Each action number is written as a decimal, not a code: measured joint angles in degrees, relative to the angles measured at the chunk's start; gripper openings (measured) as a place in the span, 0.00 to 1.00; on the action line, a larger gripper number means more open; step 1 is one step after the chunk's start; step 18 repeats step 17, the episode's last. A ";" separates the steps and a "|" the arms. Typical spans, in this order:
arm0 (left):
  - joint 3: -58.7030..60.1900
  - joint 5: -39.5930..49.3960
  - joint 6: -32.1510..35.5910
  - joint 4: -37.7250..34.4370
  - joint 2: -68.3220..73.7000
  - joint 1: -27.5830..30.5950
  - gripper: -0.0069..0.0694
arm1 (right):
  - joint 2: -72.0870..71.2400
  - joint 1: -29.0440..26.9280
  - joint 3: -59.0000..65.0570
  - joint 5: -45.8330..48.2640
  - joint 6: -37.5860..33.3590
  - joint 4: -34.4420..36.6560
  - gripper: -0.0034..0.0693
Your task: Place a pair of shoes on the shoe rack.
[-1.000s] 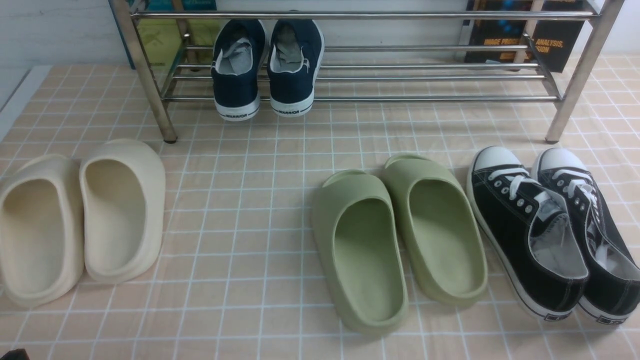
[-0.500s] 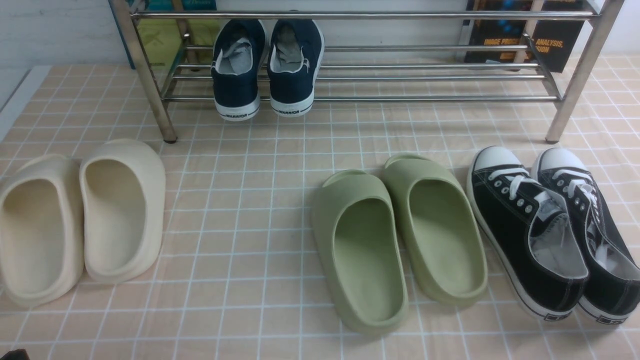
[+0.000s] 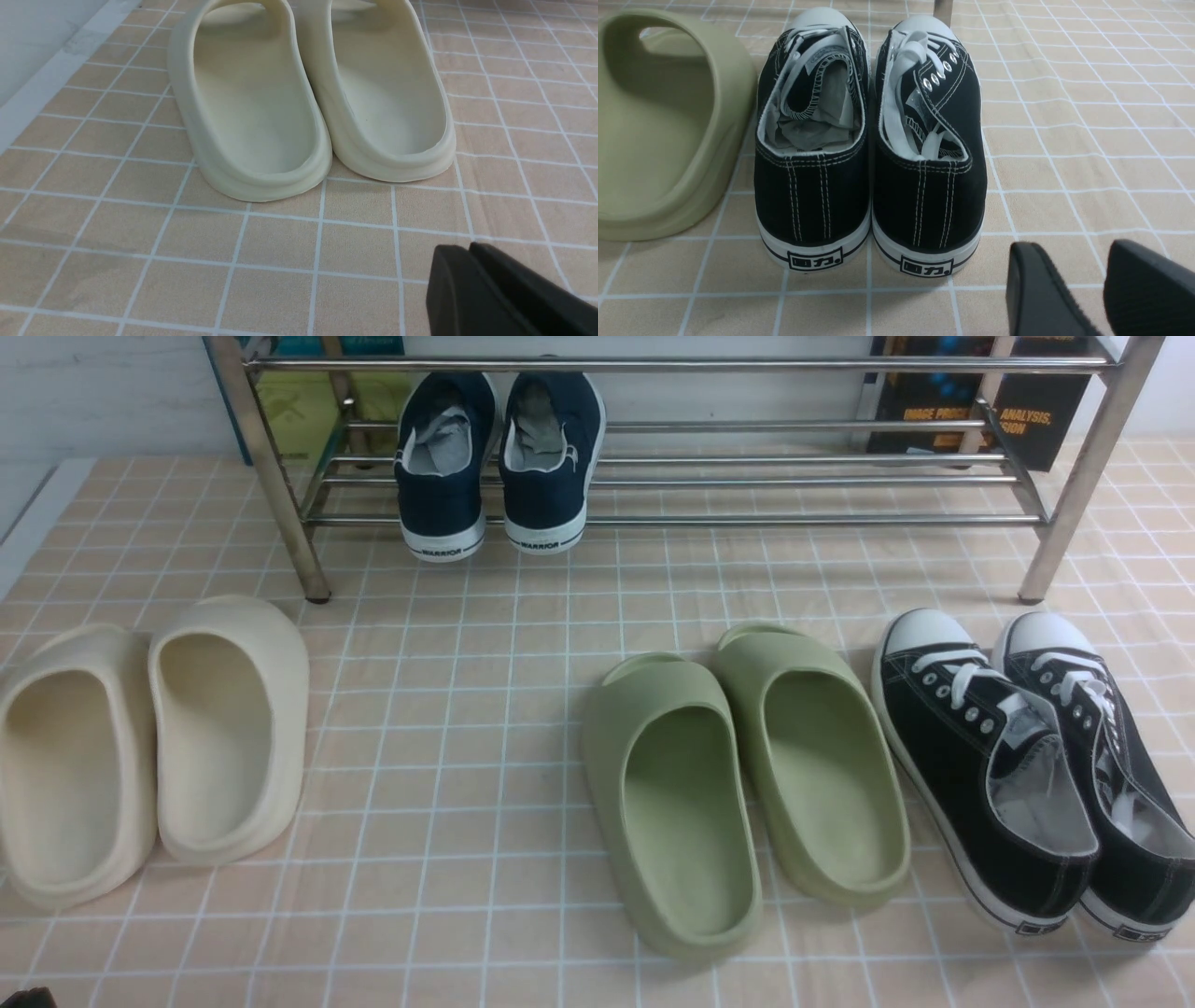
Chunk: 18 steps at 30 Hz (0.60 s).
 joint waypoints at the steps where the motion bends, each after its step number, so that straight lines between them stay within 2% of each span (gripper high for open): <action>1: 0.00 0.00 0.00 0.00 0.00 0.00 0.16 | 0.00 0.00 0.00 0.00 0.00 0.00 0.38; 18: 0.00 0.06 0.00 0.29 0.00 0.00 0.17 | 0.00 0.00 0.00 0.00 0.00 0.00 0.38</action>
